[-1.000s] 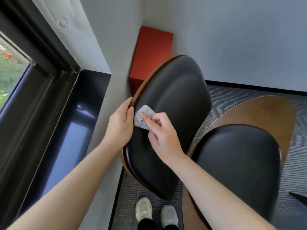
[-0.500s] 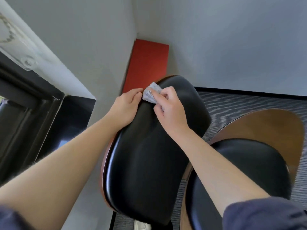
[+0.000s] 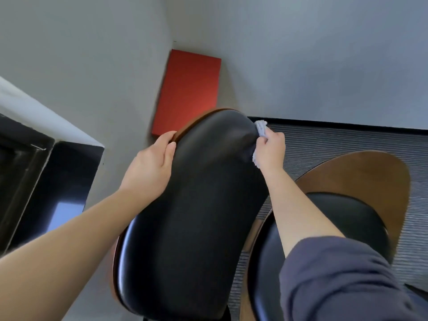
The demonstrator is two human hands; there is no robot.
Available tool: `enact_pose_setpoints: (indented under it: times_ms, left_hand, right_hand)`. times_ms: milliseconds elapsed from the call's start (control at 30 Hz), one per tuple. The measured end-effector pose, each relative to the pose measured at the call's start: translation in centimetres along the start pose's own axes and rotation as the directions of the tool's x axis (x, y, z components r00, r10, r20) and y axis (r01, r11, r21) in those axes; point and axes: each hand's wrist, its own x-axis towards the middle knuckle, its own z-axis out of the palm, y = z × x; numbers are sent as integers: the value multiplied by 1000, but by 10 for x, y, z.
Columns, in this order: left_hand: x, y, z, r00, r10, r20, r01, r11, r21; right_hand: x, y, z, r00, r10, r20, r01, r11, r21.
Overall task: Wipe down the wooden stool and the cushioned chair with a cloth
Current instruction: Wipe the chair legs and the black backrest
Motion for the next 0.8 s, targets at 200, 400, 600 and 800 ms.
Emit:
enact_pose_setpoints:
  times_ms: [200, 400, 600, 800]
  left_hand:
    - [-5, 6, 0, 998, 58, -36, -54, 994, 95]
    - [13, 27, -2, 992, 125, 30, -128, 978, 162]
    - [64, 68, 34, 976, 212, 48, -206, 833, 513]
    - [63, 64, 41, 972, 233, -15, -176, 774, 609]
  right_hand:
    - [-13, 3, 6, 999, -11, -42, 17, 988, 151]
    - [-21, 3, 9, 973, -209, -97, 226, 950, 217]
    - [16, 68, 22, 990, 134, -53, -126, 984, 129]
    - [43, 131, 31, 917, 397, 40, -398, 904, 155]
